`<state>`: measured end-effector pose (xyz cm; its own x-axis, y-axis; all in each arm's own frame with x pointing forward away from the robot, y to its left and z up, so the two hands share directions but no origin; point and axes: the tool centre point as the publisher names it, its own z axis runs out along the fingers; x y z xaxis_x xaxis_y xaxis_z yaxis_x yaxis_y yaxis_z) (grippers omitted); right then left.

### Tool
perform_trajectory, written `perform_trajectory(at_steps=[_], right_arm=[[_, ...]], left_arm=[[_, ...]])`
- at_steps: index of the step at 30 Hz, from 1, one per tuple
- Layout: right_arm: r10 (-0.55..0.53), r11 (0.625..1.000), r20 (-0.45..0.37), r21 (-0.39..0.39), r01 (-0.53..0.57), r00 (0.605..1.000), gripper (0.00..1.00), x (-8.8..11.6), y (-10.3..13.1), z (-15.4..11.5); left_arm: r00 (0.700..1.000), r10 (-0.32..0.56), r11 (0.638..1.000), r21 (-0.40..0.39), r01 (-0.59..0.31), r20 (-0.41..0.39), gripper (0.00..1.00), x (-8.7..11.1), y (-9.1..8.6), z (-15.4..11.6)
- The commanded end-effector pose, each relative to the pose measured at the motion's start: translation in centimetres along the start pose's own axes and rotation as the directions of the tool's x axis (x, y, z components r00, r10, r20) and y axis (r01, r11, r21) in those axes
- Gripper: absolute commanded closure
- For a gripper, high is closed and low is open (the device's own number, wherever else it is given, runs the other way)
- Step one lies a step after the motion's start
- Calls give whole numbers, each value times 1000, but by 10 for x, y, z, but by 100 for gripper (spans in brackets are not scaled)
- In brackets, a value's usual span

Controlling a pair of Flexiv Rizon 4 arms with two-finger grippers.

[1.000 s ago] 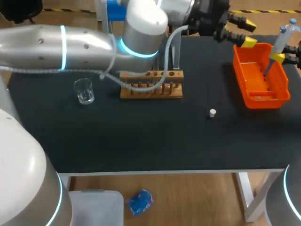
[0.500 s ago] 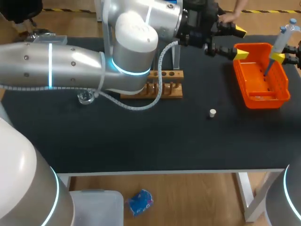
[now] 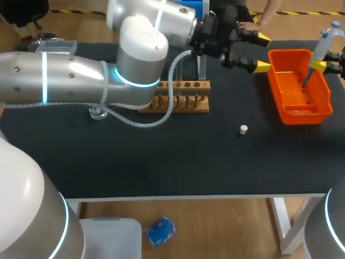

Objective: Invert the test tube, pick up the pipette, mount the tip to pipette, aspirate from beaker and dispense into the tube, eject the tip, return the pipette, and cap with the stopper.

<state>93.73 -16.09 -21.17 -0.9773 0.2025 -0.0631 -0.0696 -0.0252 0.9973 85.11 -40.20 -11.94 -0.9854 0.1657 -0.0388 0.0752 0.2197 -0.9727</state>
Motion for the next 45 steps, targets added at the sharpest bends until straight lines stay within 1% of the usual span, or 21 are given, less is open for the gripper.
perform_trajectory(at_steps=[1,6,10,11,12,27,30,32,33,35,39,41,42,45], right_arm=[[0,1000,-4,0,0,1000,100,-1,0,-1],[0,1000,-4,0,0,1000,100,-1,0,-1],[0,1000,-4,0,0,1000,100,-1,0,-1],[0,1000,-4,0,0,1000,100,-1,0,-1],[0,1000,-4,0,0,1000,100,-1,0,-1],[0,1000,-4,0,0,1000,100,-1,0,-1],[0,1000,-4,0,0,1000,100,-1,0,-1],[0,1000,-4,0,0,1000,100,-1,0,-1],[0,1000,-4,0,0,1000,100,-1,0,-1],[0,1000,-4,0,0,1000,100,-1,0,-1],[0,1000,-4,0,0,1000,100,-1,0,-1],[0,1000,-4,0,0,1000,100,-1,0,-1],[0,1000,-4,0,0,1000,100,-1,0,-1],[0,1000,-4,0,0,1000,100,-1,0,-1]], left_arm=[[998,-6,999,40,4,55,0,19,11,-34],[995,-19,999,52,14,95,0,26,25,-47],[994,-19,998,58,13,106,0,32,35,-55],[991,-39,998,45,34,124,0,33,38,-57],[989,-53,997,56,46,137,0,34,39,-59],[989,-53,997,56,46,137,0,34,39,-59],[991,-28,998,57,21,132,0,34,44,-66],[992,-28,999,49,22,126,0,34,48,-70],[993,-11,999,46,6,119,0,35,48,-72],[993,-15,999,40,11,113,0,36,52,-77],[995,7,999,35,-10,101,0,39,57,-86],[994,11,999,35,-14,106,0,41,60,-91],[993,-5,1000,30,1,120,0,42,64,-95],[989,-8,999,39,3,149,0,45,72,-105]])
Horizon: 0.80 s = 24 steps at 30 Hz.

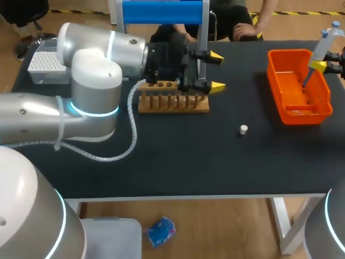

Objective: Invert the test tube, pick up the pipette, mount the tip to pipette, aspirate from beaker and dispense into the tube, eject the tip, return the pipette, and cap with the stopper.

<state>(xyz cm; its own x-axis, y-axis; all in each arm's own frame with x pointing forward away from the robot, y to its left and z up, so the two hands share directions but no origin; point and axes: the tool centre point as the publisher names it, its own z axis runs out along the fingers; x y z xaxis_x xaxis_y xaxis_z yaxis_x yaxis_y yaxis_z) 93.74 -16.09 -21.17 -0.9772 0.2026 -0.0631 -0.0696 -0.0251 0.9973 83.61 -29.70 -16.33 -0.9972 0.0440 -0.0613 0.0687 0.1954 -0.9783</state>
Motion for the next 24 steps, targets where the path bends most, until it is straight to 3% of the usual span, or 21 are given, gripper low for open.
perform_trajectory(at_steps=[1,24], right_arm=[[0,1000,-4,0,0,1000,100,-1,0,-1],[0,1000,-4,0,0,1000,100,-1,0,-1]], left_arm=[[999,-9,1000,14,8,32,0,9,10,-20],[997,-4,1000,19,3,82,0,17,22,-38]])
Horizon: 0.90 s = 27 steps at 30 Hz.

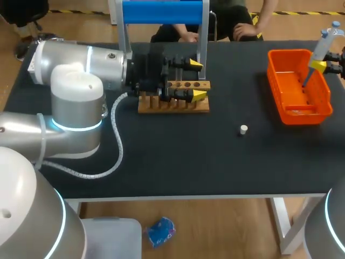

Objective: Invert the test tube, pick up the pipette, mount the tip to pipette, aspirate from beaker and dispense into the tube, eject the tip, return the pipette, and cap with the stopper.

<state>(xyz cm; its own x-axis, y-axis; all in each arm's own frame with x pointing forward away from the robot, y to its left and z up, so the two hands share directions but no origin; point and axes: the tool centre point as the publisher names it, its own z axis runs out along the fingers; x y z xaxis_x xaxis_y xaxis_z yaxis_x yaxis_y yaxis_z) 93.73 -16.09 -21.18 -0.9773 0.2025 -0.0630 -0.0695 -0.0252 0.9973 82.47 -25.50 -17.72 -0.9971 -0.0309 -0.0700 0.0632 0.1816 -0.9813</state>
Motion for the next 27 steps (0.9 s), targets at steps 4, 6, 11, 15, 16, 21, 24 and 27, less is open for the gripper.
perform_trajectory(at_steps=[4,6,11,15,16,21,24,27], right_arm=[[0,1000,-4,0,0,1000,100,-1,0,-1],[0,1000,-4,0,0,1000,100,-1,0,-1],[-21,1000,-11,12,21,1000,100,11,12,7],[-48,998,-54,33,50,997,100,29,17,26],[-45,998,-65,31,47,997,100,33,17,31],[-38,999,-111,24,41,993,100,53,12,64],[-39,999,-161,13,42,986,100,71,7,91],[-31,1000,-211,-3,31,977,100,91,5,116]], left_arm=[[1000,2,1000,4,-2,7,0,3,1,0],[1000,2,1000,4,-2,7,0,3,1,0],[1000,2,1000,4,-2,7,0,3,1,0],[1000,2,1000,4,-2,7,0,3,1,0],[1000,2,1000,4,-2,7,0,3,1,0],[1000,2,1000,4,-2,7,0,3,1,0],[1000,2,1000,4,-2,7,0,3,1,0],[1000,2,1000,4,-2,7,0,3,1,0]])
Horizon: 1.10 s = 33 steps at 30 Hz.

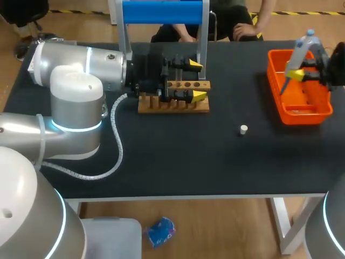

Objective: Invert the test tube, pick up the pipette, mount the tip to pipette, aspirate from beaker and dispense into the tube, eject the tip, return the pipette, and cap with the stopper.

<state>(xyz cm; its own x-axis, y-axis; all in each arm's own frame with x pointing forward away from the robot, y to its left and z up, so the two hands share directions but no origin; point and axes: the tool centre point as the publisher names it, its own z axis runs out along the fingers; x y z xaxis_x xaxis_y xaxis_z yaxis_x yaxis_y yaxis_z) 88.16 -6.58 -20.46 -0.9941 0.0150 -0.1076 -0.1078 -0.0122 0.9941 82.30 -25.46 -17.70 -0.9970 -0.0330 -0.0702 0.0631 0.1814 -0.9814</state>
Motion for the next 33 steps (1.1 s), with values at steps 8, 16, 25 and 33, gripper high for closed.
perform_trajectory(at_steps=[8,16,25,33], right_arm=[[2,1000,-88,-17,-3,996,100,32,-4,71],[2,1000,-88,-17,-3,996,100,32,-4,71],[10,1000,-90,-18,-11,996,100,33,-6,72],[40,996,-203,-66,-54,978,100,53,-22,127]], left_arm=[[1000,2,1000,4,-2,5,0,1,1,0],[1000,2,1000,4,-2,5,0,1,1,0],[1000,2,1000,4,-2,5,0,1,1,0],[1000,2,1000,4,-2,5,0,1,1,0]])
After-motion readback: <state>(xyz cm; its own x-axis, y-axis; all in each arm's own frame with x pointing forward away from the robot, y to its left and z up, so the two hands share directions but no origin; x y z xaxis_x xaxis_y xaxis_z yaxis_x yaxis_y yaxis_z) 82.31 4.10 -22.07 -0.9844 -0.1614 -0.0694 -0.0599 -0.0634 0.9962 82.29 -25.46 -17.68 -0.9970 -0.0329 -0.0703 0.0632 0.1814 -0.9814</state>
